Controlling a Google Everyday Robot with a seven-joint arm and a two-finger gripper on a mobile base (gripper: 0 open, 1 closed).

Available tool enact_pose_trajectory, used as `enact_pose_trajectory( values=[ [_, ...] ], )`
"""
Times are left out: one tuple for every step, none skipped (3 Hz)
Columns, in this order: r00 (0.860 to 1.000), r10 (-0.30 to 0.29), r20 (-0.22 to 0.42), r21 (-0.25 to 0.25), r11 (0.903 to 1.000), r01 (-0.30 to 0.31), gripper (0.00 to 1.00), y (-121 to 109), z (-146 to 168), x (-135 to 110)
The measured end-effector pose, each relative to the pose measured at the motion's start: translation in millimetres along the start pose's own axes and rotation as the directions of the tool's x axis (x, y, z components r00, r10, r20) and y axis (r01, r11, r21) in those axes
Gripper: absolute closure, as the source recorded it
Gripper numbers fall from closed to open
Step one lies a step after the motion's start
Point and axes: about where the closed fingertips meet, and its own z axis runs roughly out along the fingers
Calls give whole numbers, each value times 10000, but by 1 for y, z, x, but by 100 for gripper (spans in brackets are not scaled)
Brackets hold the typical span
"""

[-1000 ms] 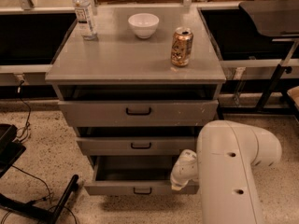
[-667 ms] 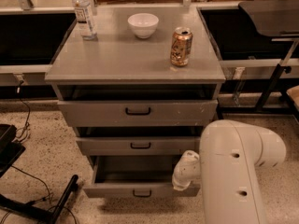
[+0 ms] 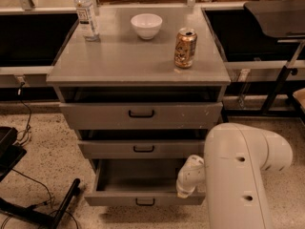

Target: Open bottom drawer

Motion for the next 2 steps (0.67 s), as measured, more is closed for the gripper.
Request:
enact_pose_trajectory(
  values=[
    [10000, 0, 0, 0, 10000, 0, 35, 0, 0, 0],
    [10000, 0, 0, -1, 10000, 0, 12, 0, 0, 0]
  ],
)
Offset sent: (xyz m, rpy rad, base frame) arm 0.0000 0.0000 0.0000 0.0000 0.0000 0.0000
